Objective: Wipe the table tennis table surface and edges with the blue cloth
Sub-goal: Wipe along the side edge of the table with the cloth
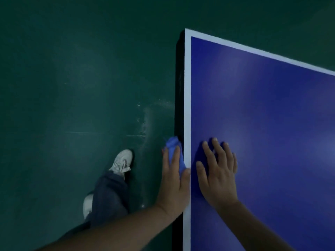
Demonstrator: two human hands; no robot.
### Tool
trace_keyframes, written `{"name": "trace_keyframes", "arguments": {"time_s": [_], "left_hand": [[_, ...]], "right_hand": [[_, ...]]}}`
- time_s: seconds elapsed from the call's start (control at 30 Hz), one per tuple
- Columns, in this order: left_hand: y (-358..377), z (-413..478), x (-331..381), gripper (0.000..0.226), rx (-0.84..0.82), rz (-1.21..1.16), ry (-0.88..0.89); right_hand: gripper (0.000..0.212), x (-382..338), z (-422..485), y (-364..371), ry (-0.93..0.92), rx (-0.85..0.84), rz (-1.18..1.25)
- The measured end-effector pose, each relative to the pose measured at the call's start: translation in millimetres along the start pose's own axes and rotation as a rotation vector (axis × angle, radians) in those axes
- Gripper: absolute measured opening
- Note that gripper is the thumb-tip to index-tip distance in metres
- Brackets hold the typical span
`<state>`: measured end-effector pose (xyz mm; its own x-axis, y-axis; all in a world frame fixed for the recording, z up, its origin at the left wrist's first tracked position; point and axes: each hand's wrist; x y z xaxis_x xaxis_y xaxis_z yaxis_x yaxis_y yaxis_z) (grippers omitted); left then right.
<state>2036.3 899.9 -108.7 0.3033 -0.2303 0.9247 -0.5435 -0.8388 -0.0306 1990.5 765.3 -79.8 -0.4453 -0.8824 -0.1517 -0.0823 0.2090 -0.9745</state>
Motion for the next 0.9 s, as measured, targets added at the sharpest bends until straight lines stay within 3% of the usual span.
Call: {"name": "trace_keyframes", "arguments": {"time_s": [0.13,0.23,0.33,0.47,0.6,0.77,0.9], "left_hand": [[-19,123,39,0.061,0.042,0.019,0.031],[-32,220,81,0.06,0.105,-0.021,0.035],[-31,236,88,0.058,0.141,-0.044,0.067],[-16,143,44,0.057,0.102,-0.038,0.118],[-11,97,30,0.056,0.02,-0.028,0.041],[-28,210,73,0.059,0.079,0.014,0.101],[-43,300,117,0.056,0.148,-0.028,0.05]], "right_hand": [[0.057,-3,87,-17,-0.097,0.006,0.012],[0.064,-4,189,-30,-0.047,-0.014,0.016],[0.067,-5,249,-27,0.002,-0.007,-0.034],[0.066,-4,252,-26,-0.001,0.042,-0.034],[0.065,-4,254,-25,-0.002,0.045,-0.015],[0.064,-3,253,-23,-0.001,0.066,-0.019],[0.064,-6,253,-24,0.006,0.063,-0.021]]}}
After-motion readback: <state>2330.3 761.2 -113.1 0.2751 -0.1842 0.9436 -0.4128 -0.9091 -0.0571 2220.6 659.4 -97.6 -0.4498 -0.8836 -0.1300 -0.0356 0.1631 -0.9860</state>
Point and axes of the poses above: each hand's wrist, its own z-axis towards the middle knuckle, its own y-axis out of the palm, x = y × z, and after that the axes turned 1 degree about -y, right-handed
